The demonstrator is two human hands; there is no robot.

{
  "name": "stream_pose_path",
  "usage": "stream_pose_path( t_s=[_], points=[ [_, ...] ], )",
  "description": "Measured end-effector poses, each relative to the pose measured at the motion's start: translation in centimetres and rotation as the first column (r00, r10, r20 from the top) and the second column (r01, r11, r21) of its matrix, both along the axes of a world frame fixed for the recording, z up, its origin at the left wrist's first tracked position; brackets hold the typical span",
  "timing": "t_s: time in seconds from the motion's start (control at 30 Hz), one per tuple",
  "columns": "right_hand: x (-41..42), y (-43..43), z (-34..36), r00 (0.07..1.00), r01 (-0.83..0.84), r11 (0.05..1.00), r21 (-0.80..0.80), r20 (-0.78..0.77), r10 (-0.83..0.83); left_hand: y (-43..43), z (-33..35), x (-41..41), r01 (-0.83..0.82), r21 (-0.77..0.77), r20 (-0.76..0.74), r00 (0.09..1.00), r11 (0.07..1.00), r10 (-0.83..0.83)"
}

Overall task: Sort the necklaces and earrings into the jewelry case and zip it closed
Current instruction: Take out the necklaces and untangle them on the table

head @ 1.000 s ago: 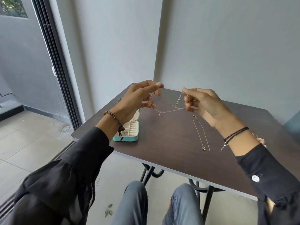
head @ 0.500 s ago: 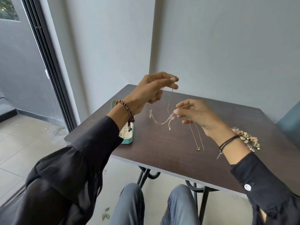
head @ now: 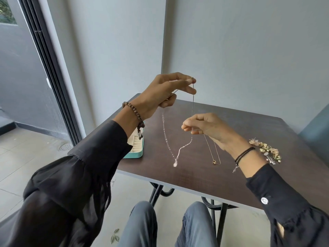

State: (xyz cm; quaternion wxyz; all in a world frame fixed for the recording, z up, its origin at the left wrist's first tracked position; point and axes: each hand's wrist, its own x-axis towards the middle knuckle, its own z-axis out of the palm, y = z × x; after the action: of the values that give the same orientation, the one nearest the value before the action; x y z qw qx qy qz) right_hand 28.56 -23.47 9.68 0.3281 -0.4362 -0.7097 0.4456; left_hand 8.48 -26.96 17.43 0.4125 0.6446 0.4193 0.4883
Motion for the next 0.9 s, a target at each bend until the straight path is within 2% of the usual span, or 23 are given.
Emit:
stream_pose_path(
  t_s=[0.2,0.33,0.5,0.57,0.9],
  points=[
    [1.0,0.2,-1.1,0.999,-0.026,0.995,-0.092,0.045,0.030,-0.1,-0.3,-1.4,-0.051,0.020,0.070,0.996,0.999,0.049],
    [1.8,0.3,-0.4,0.998,-0.013,0.992,-0.123,-0.063,0.005,-0.1,-0.7,-2.0,-0.080,0.012,0.066,0.995,0.997,0.079],
    [2.0,0.6,1.9,0.956,-0.027,0.989,-0.143,-0.292,-0.016,-0.2,-1.0,-2.1,-0.117,-0.004,0.058,0.991,0.993,0.117],
    [1.9,0.4,2.8,0.948,-0.040,0.992,-0.118,-0.319,0.000,-0.2,-0.8,-2.0,-0.112,0.001,0.054,0.992,0.994,0.111],
    [0.4,-1.4,6.9,0.950,-0.177,0.984,-0.006,-0.262,0.170,-0.5,0.9,0.0,0.012,0.062,-0.166,0.986,0.998,-0.001]
  ],
)
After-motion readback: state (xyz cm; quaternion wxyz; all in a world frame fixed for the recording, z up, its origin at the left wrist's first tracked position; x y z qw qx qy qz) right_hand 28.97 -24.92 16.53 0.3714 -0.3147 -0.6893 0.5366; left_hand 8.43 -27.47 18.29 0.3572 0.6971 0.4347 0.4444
